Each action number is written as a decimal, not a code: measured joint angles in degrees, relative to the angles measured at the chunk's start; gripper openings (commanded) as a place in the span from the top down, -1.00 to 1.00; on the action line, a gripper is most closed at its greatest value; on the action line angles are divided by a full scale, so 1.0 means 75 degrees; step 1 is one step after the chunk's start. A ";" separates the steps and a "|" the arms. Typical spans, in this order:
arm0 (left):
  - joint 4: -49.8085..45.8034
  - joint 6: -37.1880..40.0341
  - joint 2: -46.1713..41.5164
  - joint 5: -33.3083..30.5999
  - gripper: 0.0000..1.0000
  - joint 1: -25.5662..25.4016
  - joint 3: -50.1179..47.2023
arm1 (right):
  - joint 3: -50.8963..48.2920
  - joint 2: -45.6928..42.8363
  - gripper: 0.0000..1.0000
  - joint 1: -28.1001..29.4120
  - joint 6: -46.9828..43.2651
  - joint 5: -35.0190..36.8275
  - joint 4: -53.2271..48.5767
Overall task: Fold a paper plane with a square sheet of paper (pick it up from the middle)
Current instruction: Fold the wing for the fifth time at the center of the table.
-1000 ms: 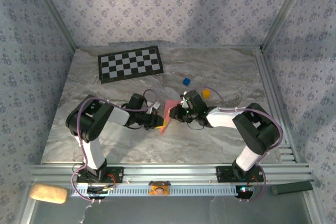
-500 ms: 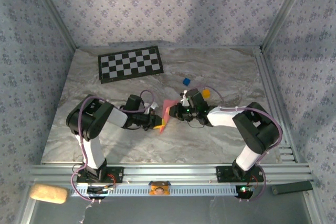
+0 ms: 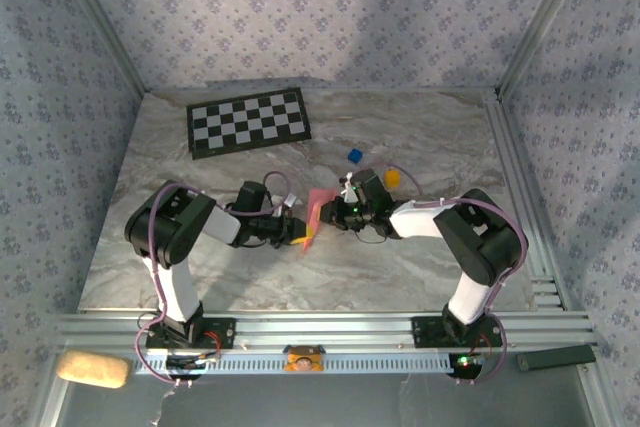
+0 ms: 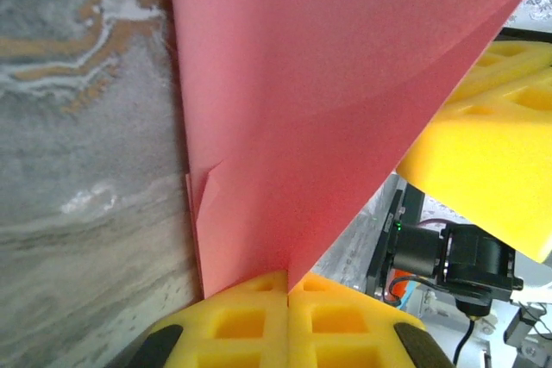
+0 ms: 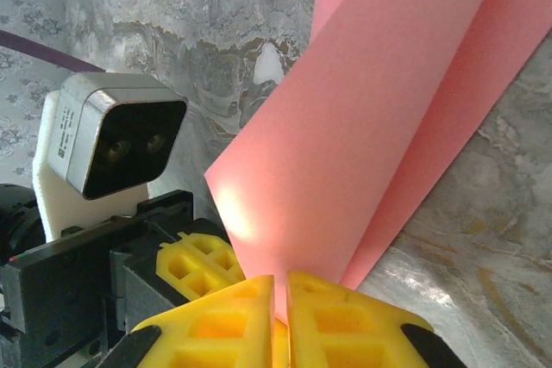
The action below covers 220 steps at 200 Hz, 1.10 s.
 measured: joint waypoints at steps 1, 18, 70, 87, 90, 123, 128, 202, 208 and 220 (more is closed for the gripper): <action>0.0000 0.0009 -0.0003 -0.0006 1.00 0.0000 -0.0003 | 0.0000 0.0000 0.74 0.0000 0.0000 -0.0003 0.0000; -0.0009 0.0248 -0.0210 -0.0268 1.00 0.0000 -0.0166 | 0.0000 -0.0009 0.74 0.0000 0.0000 0.0017 0.0000; -0.0539 0.1096 -0.0592 -0.0469 1.00 0.0000 -0.0315 | -0.0245 -0.0391 0.73 0.0003 0.0000 0.0175 0.0017; -0.0484 0.1102 -0.0458 -0.0245 1.00 0.0015 -0.0268 | -0.0312 -0.0423 0.73 0.0009 0.0000 0.0192 0.0029; -0.0458 0.1096 -0.0440 -0.0207 1.00 0.0023 -0.0262 | -0.0323 -0.0423 0.73 0.0012 0.0000 0.0192 0.0029; -0.0064 0.0991 -0.0201 0.0335 1.00 0.0058 -0.0236 | -0.0353 -0.0423 0.73 0.0029 0.0000 0.0172 0.0055; -0.0029 0.0988 -0.0166 0.0411 1.00 0.0058 -0.0224 | -0.0353 -0.0423 0.73 0.0038 -0.0003 0.0169 0.0061; 0.0015 0.0938 0.0125 0.0918 1.00 0.0055 -0.0015 | -0.0353 -0.0423 0.72 0.0061 -0.0064 0.0090 0.0082; -0.0017 0.0935 0.0125 0.0898 1.00 0.0058 -0.0012 | -0.0347 -0.0417 0.72 0.0076 -0.0093 0.0050 0.0076; -0.0093 0.0935 0.0122 0.0866 1.00 0.0058 0.0017 | -0.0315 -0.0388 0.72 0.0111 -0.0175 -0.0038 0.0073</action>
